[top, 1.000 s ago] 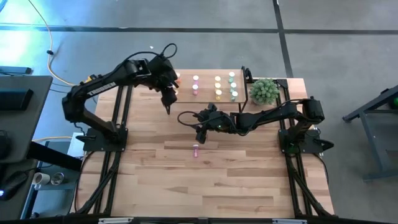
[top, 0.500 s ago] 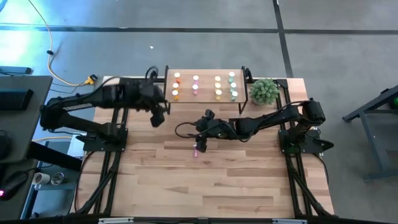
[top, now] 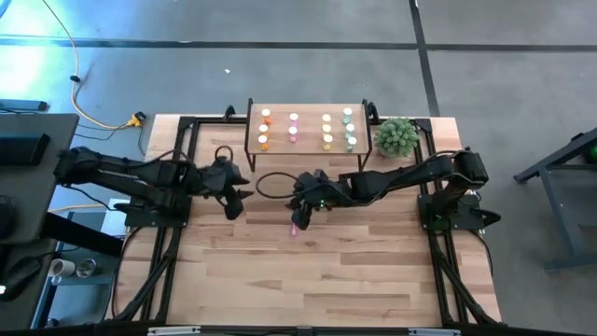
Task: Pick and place medicine bottles onto shelf by color
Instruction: Put the pink pill bottle on the shelf aligned with the other pink pill bottles
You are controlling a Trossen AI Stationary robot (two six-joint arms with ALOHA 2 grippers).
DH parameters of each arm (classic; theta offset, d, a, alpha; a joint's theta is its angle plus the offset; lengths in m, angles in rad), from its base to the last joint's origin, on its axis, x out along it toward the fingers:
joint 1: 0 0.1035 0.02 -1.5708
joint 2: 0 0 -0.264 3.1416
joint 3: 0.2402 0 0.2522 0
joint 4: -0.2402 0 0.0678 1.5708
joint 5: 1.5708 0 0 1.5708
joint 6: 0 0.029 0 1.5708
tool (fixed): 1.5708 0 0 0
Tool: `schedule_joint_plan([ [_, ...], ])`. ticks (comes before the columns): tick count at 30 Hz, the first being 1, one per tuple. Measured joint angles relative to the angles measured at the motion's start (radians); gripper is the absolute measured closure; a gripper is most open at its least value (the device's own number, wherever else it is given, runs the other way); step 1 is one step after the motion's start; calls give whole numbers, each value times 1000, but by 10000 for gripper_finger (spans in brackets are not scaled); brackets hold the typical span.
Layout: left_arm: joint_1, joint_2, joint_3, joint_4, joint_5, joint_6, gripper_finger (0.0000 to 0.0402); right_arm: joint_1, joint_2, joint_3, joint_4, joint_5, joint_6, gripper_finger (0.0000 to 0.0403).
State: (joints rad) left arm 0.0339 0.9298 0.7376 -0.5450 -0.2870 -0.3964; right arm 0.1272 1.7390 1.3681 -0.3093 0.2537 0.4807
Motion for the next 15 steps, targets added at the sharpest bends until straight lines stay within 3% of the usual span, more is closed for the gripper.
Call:
schedule_joint_plan([
  [4,-60,0,-59,-2,-60,-78,229,15,17,-21,-19,-27,136,180],
  [15,-109,0,-120,-5,-60,-157,229,85,96,-23,1,-41,261,180],
])
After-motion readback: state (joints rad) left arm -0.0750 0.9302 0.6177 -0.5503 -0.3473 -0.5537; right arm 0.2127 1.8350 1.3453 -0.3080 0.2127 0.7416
